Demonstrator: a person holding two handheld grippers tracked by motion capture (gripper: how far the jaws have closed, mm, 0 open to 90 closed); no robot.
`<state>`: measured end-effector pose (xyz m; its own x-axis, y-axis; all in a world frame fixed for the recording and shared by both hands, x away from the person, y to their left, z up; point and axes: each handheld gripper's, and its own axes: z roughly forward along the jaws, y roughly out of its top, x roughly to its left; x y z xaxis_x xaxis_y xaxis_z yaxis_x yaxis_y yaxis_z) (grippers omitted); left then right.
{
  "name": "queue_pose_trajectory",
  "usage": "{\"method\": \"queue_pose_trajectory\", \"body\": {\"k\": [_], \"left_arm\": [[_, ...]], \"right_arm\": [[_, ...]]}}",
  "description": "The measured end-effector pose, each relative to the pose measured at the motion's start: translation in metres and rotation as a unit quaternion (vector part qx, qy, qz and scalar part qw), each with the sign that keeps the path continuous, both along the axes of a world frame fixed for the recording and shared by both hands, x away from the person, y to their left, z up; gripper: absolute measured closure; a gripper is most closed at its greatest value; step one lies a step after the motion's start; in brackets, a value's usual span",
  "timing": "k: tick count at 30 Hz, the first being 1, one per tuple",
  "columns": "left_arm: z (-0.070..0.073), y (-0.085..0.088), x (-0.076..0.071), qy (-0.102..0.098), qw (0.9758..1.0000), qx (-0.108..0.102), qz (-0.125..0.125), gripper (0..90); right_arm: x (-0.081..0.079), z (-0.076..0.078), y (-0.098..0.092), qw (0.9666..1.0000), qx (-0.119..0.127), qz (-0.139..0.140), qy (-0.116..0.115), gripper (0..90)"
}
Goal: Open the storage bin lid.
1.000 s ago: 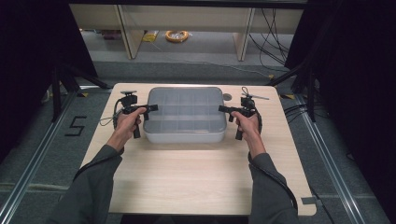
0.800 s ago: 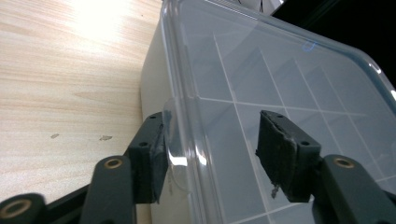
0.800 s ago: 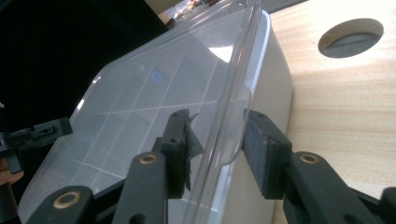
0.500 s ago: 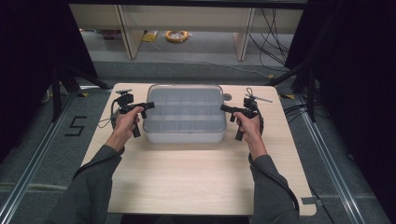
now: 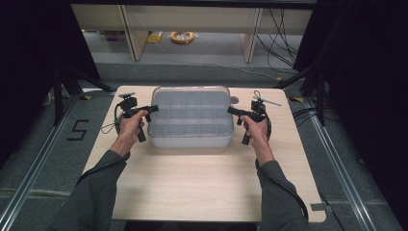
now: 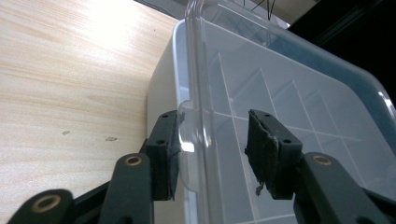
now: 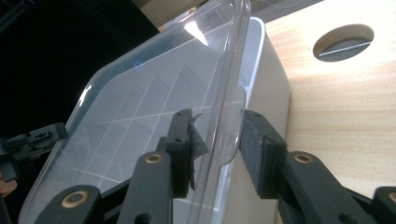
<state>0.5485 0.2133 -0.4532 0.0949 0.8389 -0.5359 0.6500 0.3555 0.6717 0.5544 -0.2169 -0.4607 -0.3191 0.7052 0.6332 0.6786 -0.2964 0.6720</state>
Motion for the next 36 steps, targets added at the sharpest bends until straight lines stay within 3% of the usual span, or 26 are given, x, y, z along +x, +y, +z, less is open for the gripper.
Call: {"method": "queue_pose_trajectory", "body": {"k": [2,4,5,9,13,14,15,17,18,21,28,29,30,36], "left_arm": [[0.004,0.001,0.0,-0.004,1.0,-0.004,0.003,53.8],[0.01,0.002,-0.001,-0.013,0.9999,-0.004,-0.001,54.1],[0.015,0.002,-0.003,-0.016,0.9999,-0.003,0.004,54.1],[0.026,0.003,-0.007,-0.032,0.9995,0.003,0.0,54.6],[0.031,0.002,-0.009,-0.036,0.9994,0.003,0.002,54.7],[0.034,0.002,-0.011,-0.038,0.9993,-0.003,0.004,55.6],[0.034,0.002,-0.011,-0.038,0.9993,-0.003,0.004,55.6],[0.038,0.002,-0.013,-0.042,0.9991,-0.003,0.004,55.6],[0.04,0.003,-0.013,-0.047,0.9989,-0.002,0.0,55.6],[0.045,0.005,-0.017,-0.053,0.9986,-0.006,-0.002,55.6],[0.059,0.006,-0.033,-0.07,0.9975,-0.004,-0.011,55.5],[0.06,0.006,-0.035,-0.071,0.9974,-0.002,-0.011,55.4],[0.063,0.006,-0.04,-0.076,0.997,0.0,-0.013,55.4],[0.068,0.004,-0.056,-0.087,0.996,0.006,-0.018,55.4]], "right_arm": [[0.0,0.008,0.002,0.9999,-0.008,0.002,-0.012,67.8],[-0.001,0.012,0.003,0.9999,-0.011,0.004,-0.005,67.9],[0.0,0.015,0.003,0.9997,-0.019,0.002,-0.013,68.2],[-0.004,0.023,0.001,0.9999,0.006,0.001,-0.016,71.5],[-0.006,0.024,-0.001,0.9995,0.005,0.003,-0.032,71.6],[-0.009,0.029,0.0,0.9995,0.026,-0.003,-0.016,71.7],[-0.009,0.029,0.0,0.9995,0.026,-0.003,-0.016,71.7],[-0.009,0.03,-0.003,0.9989,0.006,0.003,-0.046,71.7],[-0.011,0.034,-0.001,0.9991,0.016,-0.001,-0.039,71.8],[-0.013,0.038,-0.003,0.9977,0.006,0.009,-0.067,72.5],[-0.03,0.051,-0.003,0.9966,0.014,0.014,-0.08,72.8],[-0.035,0.054,-0.003,0.9974,0.02,0.012,-0.069,72.9],[-0.038,0.055,-0.004,0.9966,0.013,0.015,-0.08,72.9],[-0.056,0.06,-0.006,0.9959,0.01,0.015,-0.089,72.9]]}}
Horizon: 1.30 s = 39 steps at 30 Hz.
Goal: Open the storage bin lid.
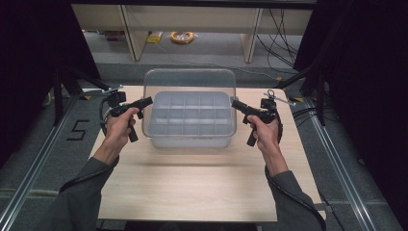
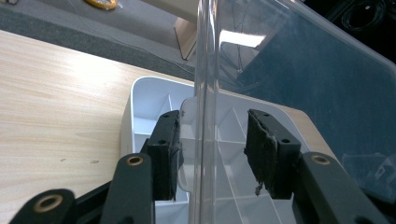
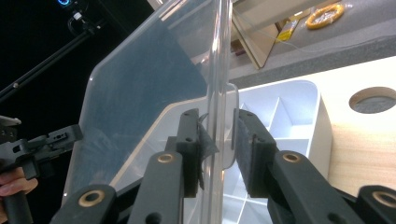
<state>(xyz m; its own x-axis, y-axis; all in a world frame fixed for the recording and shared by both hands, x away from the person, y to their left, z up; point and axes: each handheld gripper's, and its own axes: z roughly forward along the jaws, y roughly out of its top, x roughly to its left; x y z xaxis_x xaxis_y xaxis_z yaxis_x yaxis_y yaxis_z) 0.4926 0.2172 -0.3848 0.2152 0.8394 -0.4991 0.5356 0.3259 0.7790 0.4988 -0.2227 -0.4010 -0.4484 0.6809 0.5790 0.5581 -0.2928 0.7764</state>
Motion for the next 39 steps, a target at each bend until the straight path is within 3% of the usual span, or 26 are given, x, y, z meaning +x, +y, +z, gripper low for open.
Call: {"method": "queue_pose_trajectory", "body": {"k": [6,8,9,10,11,13,16,18,19,21,22,25,26,28,30,32,35,36,39], "left_arm": [[0.0,0.0,-0.023,-0.014,0.9998,0.004,-0.011,54.9],[-0.003,0.0,-0.029,-0.012,0.9998,-0.003,-0.013,54.8],[-0.004,0.001,-0.032,-0.013,0.9998,-0.001,-0.017,54.8],[-0.005,0.001,-0.035,-0.014,0.9997,-0.004,-0.017,54.9],[-0.007,0.002,-0.038,-0.017,0.9997,-0.003,-0.02,54.5],[-0.011,0.003,-0.043,-0.019,0.9996,-0.003,-0.02,54.2],[-0.018,0.006,-0.051,-0.019,0.9995,-0.005,-0.026,54.0],[-0.021,0.007,-0.056,-0.018,0.9995,-0.008,-0.027,54.0],[-0.023,0.007,-0.059,-0.018,0.9994,-0.008,-0.028,54.1],[-0.024,0.007,-0.063,-0.015,0.9993,-0.003,-0.033,54.0],[-0.024,0.007,-0.065,-0.015,0.9993,-0.004,-0.034,54.0],[-0.024,0.007,-0.075,-0.018,0.999,0.007,-0.041,54.0],[-0.024,0.007,-0.079,-0.019,0.9988,0.008,-0.043,54.0],[-0.026,0.007,-0.086,-0.021,0.9985,0.012,-0.05,54.0],[-0.028,0.008,-0.094,-0.02,0.9982,0.014,-0.055,54.0],[-0.032,0.008,-0.1,-0.018,0.9979,0.016,-0.06,54.0],[-0.04,0.007,-0.108,-0.013,0.9975,0.016,-0.067,54.3],[-0.044,0.007,-0.112,-0.009,0.9973,0.015,-0.071,54.3],[-0.051,0.008,-0.118,0.0,0.9967,0.011,-0.08,55.2]], "right_arm": [[-0.021,0.002,-0.002,1.0,-0.001,0.0,-0.007,73.2],[-0.03,0.002,-0.002,1.0,0.004,0.003,-0.004,73.4],[-0.033,0.001,-0.003,0.9998,-0.005,0.005,-0.017,73.4],[-0.038,0.002,-0.002,0.9999,-0.004,0.004,-0.01,73.4],[-0.046,0.0,-0.002,0.9996,-0.015,0.006,-0.024,73.5],[-0.05,-0.001,-0.001,0.9997,-0.014,0.004,-0.019,73.6],[-0.063,-0.008,-0.001,0.9993,-0.017,0.015,-0.031,74.1],[-0.066,-0.009,-0.001,0.9996,-0.007,0.014,-0.024,74.2],[-0.067,-0.011,-0.002,0.9991,-0.017,0.016,-0.034,74.2],[-0.073,-0.012,-0.001,0.9996,-0.009,0.015,-0.021,74.4],[-0.075,-0.014,-0.002,0.9992,-0.018,0.015,-0.032,74.4],[-0.084,-0.018,-0.004,0.9991,-0.019,0.021,-0.031,74.6],[-0.088,-0.018,-0.003,0.9996,-0.009,0.018,-0.022,74.7],[-0.094,-0.021,-0.004,0.9992,-0.015,0.021,-0.031,75.1],[-0.101,-0.023,-0.004,0.9995,-0.009,0.022,-0.019,75.2],[-0.106,-0.027,-0.006,0.9991,-0.014,0.025,-0.03,75.5],[-0.115,-0.03,-0.007,0.9994,-0.012,0.026,-0.017,75.6],[-0.116,-0.032,-0.008,0.999,-0.02,0.026,-0.029,75.7],[-0.124,-0.037,-0.009,0.9995,-0.013,0.025,-0.016,75.9]]}}
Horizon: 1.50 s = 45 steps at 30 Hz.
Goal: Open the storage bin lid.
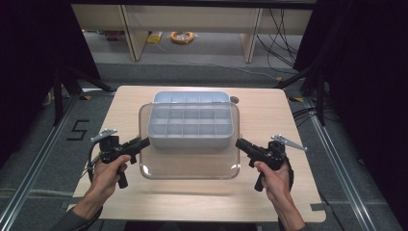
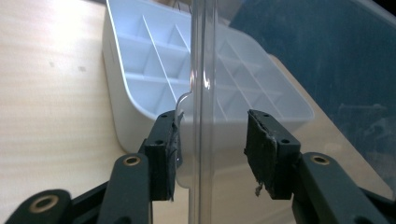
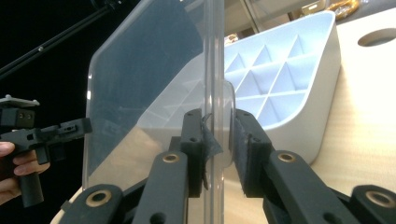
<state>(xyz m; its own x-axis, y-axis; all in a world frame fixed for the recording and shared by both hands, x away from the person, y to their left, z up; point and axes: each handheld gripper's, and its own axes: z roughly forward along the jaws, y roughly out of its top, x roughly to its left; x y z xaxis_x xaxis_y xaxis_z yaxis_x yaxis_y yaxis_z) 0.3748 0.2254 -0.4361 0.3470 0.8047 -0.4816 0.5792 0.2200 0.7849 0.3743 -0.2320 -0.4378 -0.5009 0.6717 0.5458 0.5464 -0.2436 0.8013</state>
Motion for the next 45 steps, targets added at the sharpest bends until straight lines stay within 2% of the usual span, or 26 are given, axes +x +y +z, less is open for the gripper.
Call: {"method": "queue_pose_trajectory", "body": {"k": [1,3,9,10,18,21,22,23,24,25,26,27,28,29,30,31,32,33,34,38,39,40,42,43,44,45], "left_arm": [[-0.003,0.0,-0.002,0.001,1.0,0.003,-0.001,55.1],[-0.011,0.001,-0.01,0.012,0.9999,0.004,-0.006,54.9],[-0.022,0.001,-0.021,0.021,0.9996,0.009,-0.015,55.1],[-0.024,0.001,-0.024,0.031,0.9994,0.008,-0.013,55.2],[-0.035,0.001,-0.037,0.036,0.9991,0.011,-0.021,55.3],[-0.038,0.002,-0.043,0.048,0.9986,0.008,-0.022,55.7],[-0.039,0.002,-0.045,0.042,0.9988,0.003,-0.024,56.1],[-0.039,0.002,-0.045,0.042,0.9988,0.003,-0.024,56.0],[-0.039,0.003,-0.046,0.048,0.9986,0.008,-0.021,56.0],[-0.039,0.003,-0.048,0.048,0.9986,0.007,-0.022,56.1],[-0.041,0.003,-0.049,0.047,0.9986,0.009,-0.023,56.0],[-0.042,0.003,-0.051,0.048,0.9985,0.011,-0.025,56.1],[-0.044,0.003,-0.051,0.049,0.9985,0.004,-0.025,56.1],[-0.044,0.004,-0.052,0.057,0.9979,0.012,-0.028,56.2],[-0.046,0.004,-0.053,0.054,0.9981,0.007,-0.028,56.4],[-0.047,0.004,-0.053,0.055,0.9979,0.007,-0.033,56.5],[-0.047,0.005,-0.053,0.062,0.9974,0.015,-0.032,56.5],[-0.049,0.004,-0.053,0.057,0.9979,0.01,-0.031,56.6],[-0.05,0.004,-0.053,0.057,0.9978,0.01,-0.032,56.4],[-0.052,0.003,-0.053,0.059,0.9974,0.016,-0.039,56.8],[-0.052,0.003,-0.053,0.06,0.9974,0.016,-0.037,56.9],[-0.053,0.003,-0.052,0.065,0.9969,0.015,-0.042,56.8],[-0.055,0.003,-0.052,0.061,0.9971,0.013,-0.044,56.8],[-0.055,0.004,-0.051,0.069,0.9965,0.017,-0.044,56.7],[-0.057,0.004,-0.051,0.07,0.9964,0.018,-0.044,56.6],[-0.058,0.004,-0.05,0.075,0.9958,0.016,-0.05,56.2]], "right_arm": [[-0.002,-0.003,-0.001,1.0,-0.005,0.002,-0.005,76.1],[-0.012,-0.008,0.0,0.9999,-0.008,0.006,0.008,76.3],[-0.021,-0.018,-0.002,0.9997,-0.015,0.009,0.019,76.3],[-0.024,-0.021,-0.002,0.9996,-0.01,0.007,0.024,76.4],[-0.039,-0.029,-0.002,0.9994,-0.012,0.015,0.029,76.4],[-0.043,-0.034,-0.003,0.9992,-0.014,0.014,0.034,76.4],[-0.046,-0.035,-0.003,0.9989,-0.009,0.011,0.045,76.4],[-0.046,-0.035,-0.003,0.9989,-0.009,0.011,0.045,76.4],[-0.049,-0.035,-0.001,0.9982,-0.004,0.009,0.059,76.3],[-0.048,-0.038,-0.002,0.9989,-0.004,0.014,0.045,76.4],[-0.05,-0.038,-0.001,0.9986,-0.003,0.01,0.053,76.4],[-0.05,-0.041,-0.002,0.9989,-0.009,0.013,0.044,76.4],[-0.053,-0.041,-0.002,0.9986,-0.008,0.012,0.052,76.3],[-0.053,-0.043,-0.002,0.9986,-0.007,0.017,0.049,76.3],[-0.055,-0.043,-0.001,0.9978,-0.005,0.01,0.066,76.3],[-0.055,-0.044,-0.002,0.9982,-0.007,0.012,0.058,76.3],[-0.058,-0.044,0.001,0.9964,0.013,0.011,0.083,76.3],[-0.056,-0.046,-0.002,0.998,-0.007,0.013,0.062,76.3],[-0.056,-0.048,-0.003,0.9982,-0.015,0.014,0.057,76.2],[-0.056,-0.052,-0.003,0.997,-0.01,0.013,0.076,75.7],[-0.055,-0.054,-0.004,0.9973,-0.015,0.013,0.071,75.4],[-0.057,-0.056,-0.003,0.9958,-0.009,0.011,0.09,75.2],[-0.055,-0.058,-0.004,0.9968,-0.013,0.014,0.077,75.0],[-0.055,-0.059,-0.004,0.9964,-0.024,0.012,0.08,74.9],[-0.057,-0.057,-0.003,0.9949,-0.007,0.012,0.099,74.7],[-0.054,-0.061,-0.005,0.9958,-0.025,0.013,0.087,74.1]]}}
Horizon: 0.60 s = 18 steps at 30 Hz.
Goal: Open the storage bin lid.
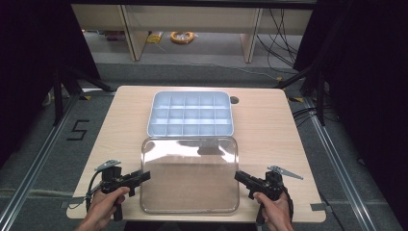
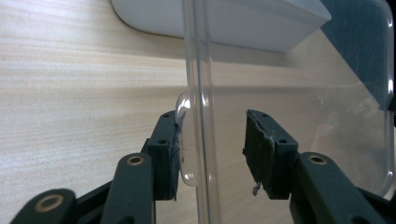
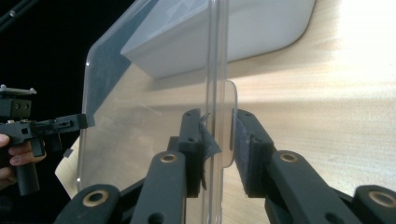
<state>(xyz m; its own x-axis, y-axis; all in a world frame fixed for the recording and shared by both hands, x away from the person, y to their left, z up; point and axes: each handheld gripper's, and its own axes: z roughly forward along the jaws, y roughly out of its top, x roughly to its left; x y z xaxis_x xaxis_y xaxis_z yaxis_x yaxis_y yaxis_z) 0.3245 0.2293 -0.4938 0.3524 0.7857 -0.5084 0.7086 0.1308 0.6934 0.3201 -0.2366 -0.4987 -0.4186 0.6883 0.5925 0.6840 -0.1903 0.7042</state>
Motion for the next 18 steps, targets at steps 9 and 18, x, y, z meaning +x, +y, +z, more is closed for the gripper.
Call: {"method": "queue_pose_trajectory", "body": {"k": [9,18], "left_arm": [[-0.007,0.0,0.002,0.014,0.9999,0.002,-0.005,55.4],[-0.012,-0.001,0.004,0.019,0.9997,0.009,-0.011,54.7]], "right_arm": [[0.001,-0.006,0.001,0.9999,-0.006,0.0,0.012,72.5],[0.003,-0.012,0.002,0.9993,-0.017,0.002,0.033,70.7]]}}
